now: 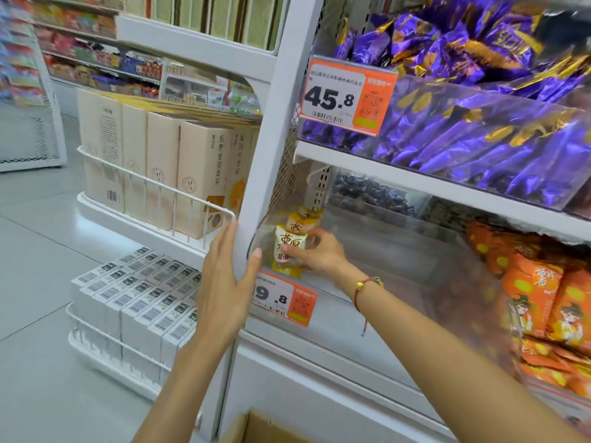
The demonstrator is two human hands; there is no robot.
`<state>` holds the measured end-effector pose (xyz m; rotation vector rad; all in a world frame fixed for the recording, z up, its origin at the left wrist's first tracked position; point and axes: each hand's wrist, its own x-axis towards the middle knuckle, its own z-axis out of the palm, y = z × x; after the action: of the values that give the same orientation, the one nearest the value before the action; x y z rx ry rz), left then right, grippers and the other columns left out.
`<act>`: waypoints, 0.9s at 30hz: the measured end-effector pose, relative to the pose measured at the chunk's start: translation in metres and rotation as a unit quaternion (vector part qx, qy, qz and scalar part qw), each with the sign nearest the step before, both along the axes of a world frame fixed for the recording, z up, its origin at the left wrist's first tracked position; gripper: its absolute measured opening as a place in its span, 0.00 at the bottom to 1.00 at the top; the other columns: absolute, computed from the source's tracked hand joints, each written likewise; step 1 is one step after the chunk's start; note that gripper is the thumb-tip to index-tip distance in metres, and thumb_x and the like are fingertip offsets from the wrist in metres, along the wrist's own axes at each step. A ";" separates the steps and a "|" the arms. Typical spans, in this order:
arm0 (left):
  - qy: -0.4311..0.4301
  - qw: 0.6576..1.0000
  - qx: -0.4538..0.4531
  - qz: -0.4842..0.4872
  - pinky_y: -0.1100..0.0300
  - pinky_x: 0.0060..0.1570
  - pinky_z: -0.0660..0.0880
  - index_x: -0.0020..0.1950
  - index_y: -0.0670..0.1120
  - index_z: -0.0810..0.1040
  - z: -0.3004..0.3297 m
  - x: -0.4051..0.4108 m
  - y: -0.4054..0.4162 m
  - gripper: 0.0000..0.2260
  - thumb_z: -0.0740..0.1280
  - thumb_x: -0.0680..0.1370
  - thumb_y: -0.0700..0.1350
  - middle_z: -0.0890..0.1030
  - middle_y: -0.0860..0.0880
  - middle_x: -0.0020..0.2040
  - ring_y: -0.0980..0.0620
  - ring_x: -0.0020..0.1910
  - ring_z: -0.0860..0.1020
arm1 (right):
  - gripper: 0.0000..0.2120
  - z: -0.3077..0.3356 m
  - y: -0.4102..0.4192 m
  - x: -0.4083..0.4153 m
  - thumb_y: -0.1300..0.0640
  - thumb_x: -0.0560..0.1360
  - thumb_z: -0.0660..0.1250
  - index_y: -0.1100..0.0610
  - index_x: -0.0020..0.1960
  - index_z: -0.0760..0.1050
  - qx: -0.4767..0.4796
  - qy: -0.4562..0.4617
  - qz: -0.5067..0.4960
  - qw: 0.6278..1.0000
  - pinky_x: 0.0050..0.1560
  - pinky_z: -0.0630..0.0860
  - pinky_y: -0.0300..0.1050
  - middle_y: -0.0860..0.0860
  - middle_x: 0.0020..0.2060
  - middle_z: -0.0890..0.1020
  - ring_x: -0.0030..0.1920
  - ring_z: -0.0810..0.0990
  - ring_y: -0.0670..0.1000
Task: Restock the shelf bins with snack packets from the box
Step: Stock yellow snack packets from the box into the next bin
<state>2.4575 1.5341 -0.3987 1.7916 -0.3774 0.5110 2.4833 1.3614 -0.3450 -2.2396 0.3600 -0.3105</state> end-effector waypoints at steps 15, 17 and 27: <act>0.024 0.996 -0.084 -0.011 0.48 0.73 0.62 0.77 0.54 0.59 -0.003 0.005 -0.012 0.22 0.56 0.83 0.50 0.61 0.56 0.76 0.57 0.74 0.60 | 0.25 -0.019 -0.004 0.007 0.63 0.64 0.77 0.43 0.51 0.70 -0.085 -0.065 0.059 0.992 0.54 0.78 0.58 0.56 0.56 0.75 0.53 0.79 0.59; 0.025 0.995 -0.092 -0.011 0.47 0.72 0.62 0.77 0.54 0.58 -0.003 0.006 -0.013 0.22 0.56 0.83 0.49 0.61 0.55 0.76 0.57 0.74 0.60 | 0.26 -0.020 -0.006 0.008 0.63 0.64 0.77 0.42 0.52 0.70 -0.083 -0.063 0.065 0.992 0.55 0.78 0.57 0.55 0.56 0.75 0.54 0.79 0.58; -0.007 0.995 -0.072 0.072 0.55 0.64 0.68 0.73 0.52 0.67 0.011 -0.027 -0.011 0.20 0.62 0.81 0.46 0.68 0.54 0.71 0.56 0.69 0.67 | 0.27 0.025 -0.018 -0.071 0.58 0.71 0.74 0.49 0.67 0.70 -0.177 -0.047 0.115 0.976 0.56 0.77 0.51 0.53 0.60 0.73 0.52 0.79 0.53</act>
<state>2.4309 1.5227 -0.3873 1.6839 -0.2157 0.6357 2.4122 1.3432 -0.3203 -2.5733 -0.0103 -0.3797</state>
